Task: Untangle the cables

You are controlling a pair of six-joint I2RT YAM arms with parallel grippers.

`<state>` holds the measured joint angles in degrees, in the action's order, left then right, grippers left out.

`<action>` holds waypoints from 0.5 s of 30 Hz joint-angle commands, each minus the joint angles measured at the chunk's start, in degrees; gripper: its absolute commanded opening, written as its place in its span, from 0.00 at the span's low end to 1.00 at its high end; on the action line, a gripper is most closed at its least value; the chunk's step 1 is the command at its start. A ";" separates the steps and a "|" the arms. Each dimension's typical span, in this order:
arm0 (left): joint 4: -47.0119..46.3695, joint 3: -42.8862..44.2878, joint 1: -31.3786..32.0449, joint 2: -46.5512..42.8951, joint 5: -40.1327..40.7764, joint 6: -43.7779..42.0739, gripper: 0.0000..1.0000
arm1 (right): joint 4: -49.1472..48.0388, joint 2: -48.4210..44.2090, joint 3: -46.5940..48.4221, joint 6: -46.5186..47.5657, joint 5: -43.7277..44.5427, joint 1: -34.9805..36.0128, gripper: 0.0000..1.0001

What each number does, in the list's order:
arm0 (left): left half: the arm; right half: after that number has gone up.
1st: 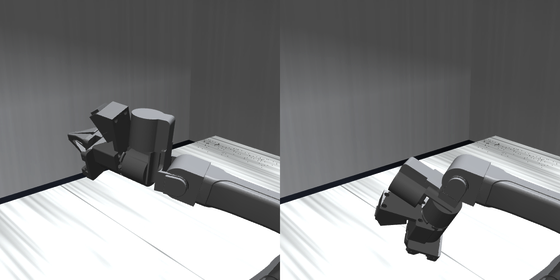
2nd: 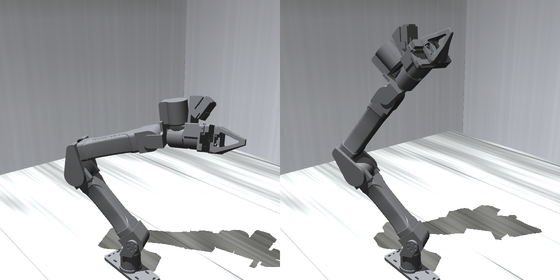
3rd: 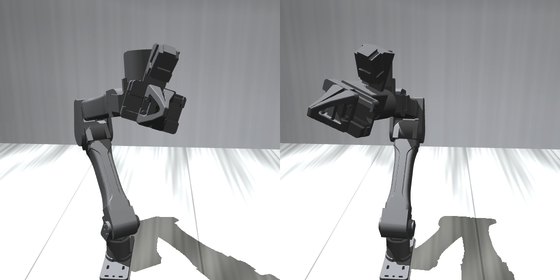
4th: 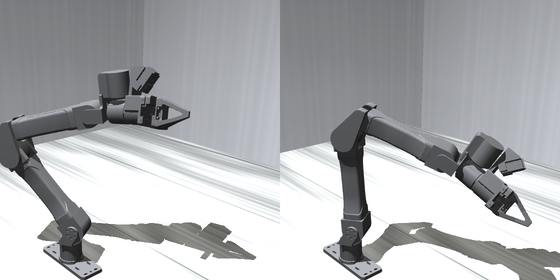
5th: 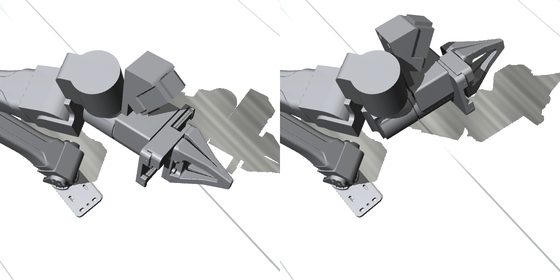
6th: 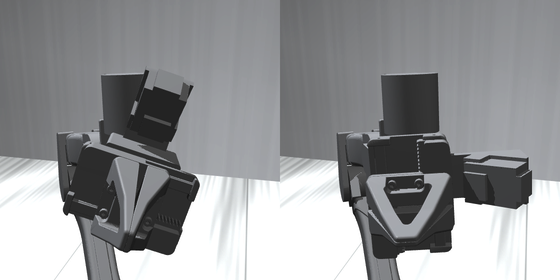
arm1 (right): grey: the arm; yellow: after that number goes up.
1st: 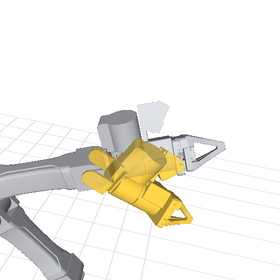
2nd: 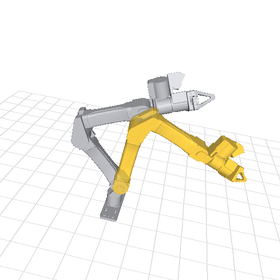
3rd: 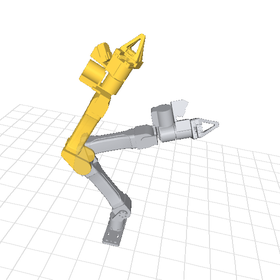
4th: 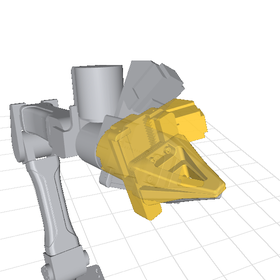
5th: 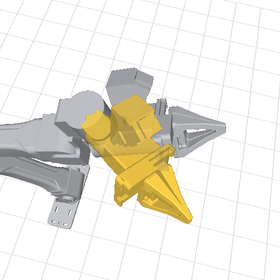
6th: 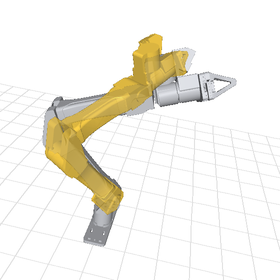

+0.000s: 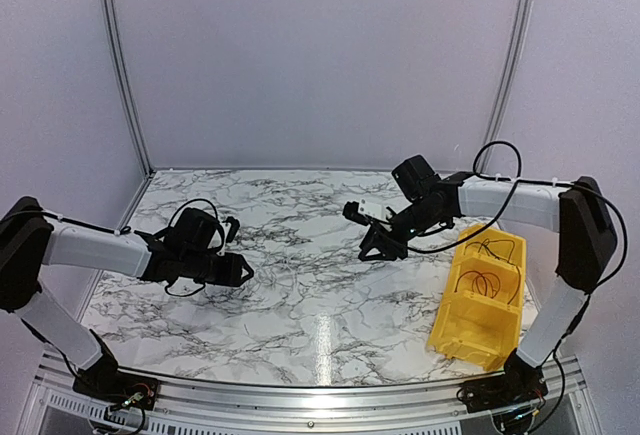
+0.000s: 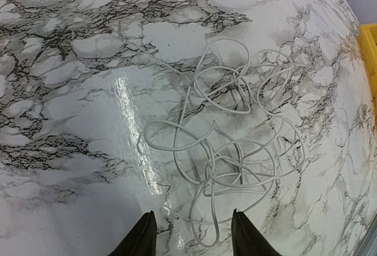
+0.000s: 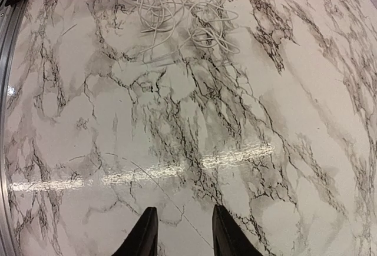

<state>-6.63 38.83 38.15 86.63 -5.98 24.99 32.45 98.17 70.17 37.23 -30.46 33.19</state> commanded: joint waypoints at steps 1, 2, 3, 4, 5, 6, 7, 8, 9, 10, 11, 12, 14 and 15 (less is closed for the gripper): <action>-0.20 2.24 0.52 2.37 0.78 -0.11 0.43 | -1.18 -2.72 -0.07 -0.54 -1.84 0.10 0.33; 0.00 2.56 0.52 2.92 0.75 -0.20 0.42 | -1.19 -2.79 -0.11 -0.53 -1.74 0.09 0.33; 0.21 2.91 0.54 3.42 0.64 -0.21 0.41 | -1.24 -2.81 -0.23 -0.50 -1.78 0.12 0.33; 0.56 3.36 0.59 3.98 0.62 -0.15 0.40 | -1.30 -2.89 -0.22 -0.52 -1.80 0.03 0.33; 0.83 3.71 0.58 4.56 0.59 -0.32 0.37 | -1.34 -2.94 -0.32 -0.36 -1.81 -0.01 0.33; 1.16 4.17 0.58 5.03 0.50 -0.44 0.32 | -1.40 -2.98 -0.38 -0.37 -1.80 0.01 0.33; 1.45 4.54 0.61 5.37 0.31 -0.47 0.27 | -1.42 -3.03 -0.51 -0.25 -1.80 0.03 0.33; 1.79 4.94 0.56 5.54 0.41 -0.47 0.22 | -1.49 -3.13 -0.62 -0.16 -1.80 0.01 0.33; 2.11 5.30 0.64 5.50 0.56 -0.36 0.19 | -1.63 -3.34 -0.77 -0.13 -1.72 -0.01 0.33; 2.48 5.52 0.64 5.29 0.85 -0.30 0.17 | -1.83 -3.52 -0.96 -0.13 -1.65 -0.02 0.33; 3.15 5.82 0.74 4.97 1.26 -0.36 0.14 | -1.90 -3.78 -1.07 -0.12 -1.56 -0.02 0.33; 4.14 6.21 0.74 4.50 1.70 -0.57 0.11 | -1.98 -3.97 -1.09 -0.08 -1.55 -0.05 0.33; 5.89 6.74 0.72 3.27 2.65 -1.18 0.05 | -2.10 -4.35 -1.09 -0.16 -1.46 -0.22 0.33; 6.45 6.88 0.82 1.80 3.05 -1.46 0.02 | -2.23 -4.51 -1.09 -0.26 -1.40 -0.31 0.33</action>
<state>-4.56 43.90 38.72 91.59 -5.04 24.82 31.66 96.23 69.06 37.28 -31.38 32.95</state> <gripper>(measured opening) 0.068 0.326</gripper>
